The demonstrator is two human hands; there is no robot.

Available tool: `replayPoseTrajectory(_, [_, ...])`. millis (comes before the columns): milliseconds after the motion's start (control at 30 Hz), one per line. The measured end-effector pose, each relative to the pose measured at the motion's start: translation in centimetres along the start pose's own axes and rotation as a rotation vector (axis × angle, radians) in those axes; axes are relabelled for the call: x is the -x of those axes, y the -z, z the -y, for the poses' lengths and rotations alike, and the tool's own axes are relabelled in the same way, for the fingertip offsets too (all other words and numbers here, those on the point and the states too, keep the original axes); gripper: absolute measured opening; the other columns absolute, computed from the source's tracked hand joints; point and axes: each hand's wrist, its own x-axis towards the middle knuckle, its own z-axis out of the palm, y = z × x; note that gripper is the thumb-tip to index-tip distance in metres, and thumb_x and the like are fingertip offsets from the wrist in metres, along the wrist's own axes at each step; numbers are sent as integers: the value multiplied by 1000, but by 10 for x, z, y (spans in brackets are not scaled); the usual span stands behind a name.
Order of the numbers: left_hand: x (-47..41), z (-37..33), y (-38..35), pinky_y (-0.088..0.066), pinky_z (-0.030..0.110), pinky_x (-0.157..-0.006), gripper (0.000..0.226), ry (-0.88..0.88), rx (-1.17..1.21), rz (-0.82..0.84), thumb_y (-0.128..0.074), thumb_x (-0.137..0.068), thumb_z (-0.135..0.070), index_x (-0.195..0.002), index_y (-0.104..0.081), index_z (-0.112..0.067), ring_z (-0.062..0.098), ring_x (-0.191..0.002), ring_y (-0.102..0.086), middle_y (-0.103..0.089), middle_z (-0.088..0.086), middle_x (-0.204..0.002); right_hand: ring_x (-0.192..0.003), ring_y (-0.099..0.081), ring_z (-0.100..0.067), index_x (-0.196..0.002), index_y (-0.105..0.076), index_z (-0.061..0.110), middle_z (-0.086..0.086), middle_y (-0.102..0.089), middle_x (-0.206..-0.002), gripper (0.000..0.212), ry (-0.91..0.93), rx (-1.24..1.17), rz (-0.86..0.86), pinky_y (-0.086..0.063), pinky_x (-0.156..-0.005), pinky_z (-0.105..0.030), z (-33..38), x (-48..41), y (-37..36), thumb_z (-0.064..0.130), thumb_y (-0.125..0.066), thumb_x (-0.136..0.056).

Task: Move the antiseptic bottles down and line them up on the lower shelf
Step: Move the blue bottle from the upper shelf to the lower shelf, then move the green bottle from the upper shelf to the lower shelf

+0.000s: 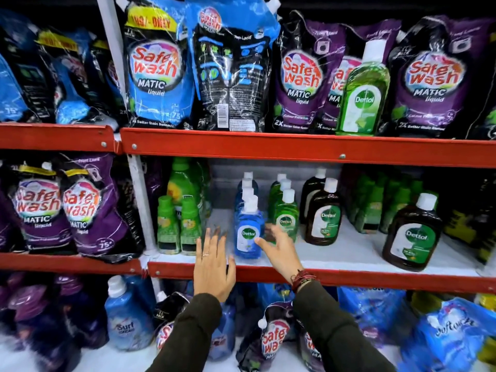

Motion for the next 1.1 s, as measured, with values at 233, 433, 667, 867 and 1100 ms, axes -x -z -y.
replayPoseTrajectory(233, [-1,1,-4,-19,49,-122,61,0,1,-24,-34,-95,-33,-144,-47,1,32,-152,-30,-45,18,-156,-126,-58,-24,-131,-58,2,-12,-63,-134,45,-27,25,23,-40,-100,-22,-10,-6,-14,20,-68,-92])
replayPoseTrajectory(433, [0,0,-5,-17,47,-123,61,3,-8,-40,-35,-95,-33,-146,-44,-1,31,-153,-28,-43,16,-157,-113,-55,-10,-133,-55,3,-11,-63,-133,42,-4,19,47,-40,-95,-17,-8,-5,-13,15,-64,-94])
replayPoseTrajectory(667, [1,-9,9,-4,41,-129,67,59,240,-103,-28,-100,-40,-160,-18,-10,21,-158,-11,-21,9,-168,-136,-47,-17,-151,-29,21,-6,-50,-149,59,76,152,28,-43,-113,-39,-12,10,-11,30,-55,-98])
replayPoseTrajectory(867, [-17,-48,40,5,44,-129,67,-46,220,-220,-35,-101,-32,-161,-13,-14,19,-159,0,-11,3,-171,-136,-40,-19,-146,-37,17,-6,-44,-145,50,374,414,-365,-37,-115,-36,12,18,20,34,-48,-100])
replayPoseTrajectory(1100, [-64,-107,88,2,52,-128,66,-228,205,-378,-44,-101,-29,-159,-21,-12,26,-159,-3,-16,7,-170,-140,-37,-24,-140,-47,21,-6,-41,-149,45,504,513,-708,-26,-114,-42,68,12,85,35,-54,-97])
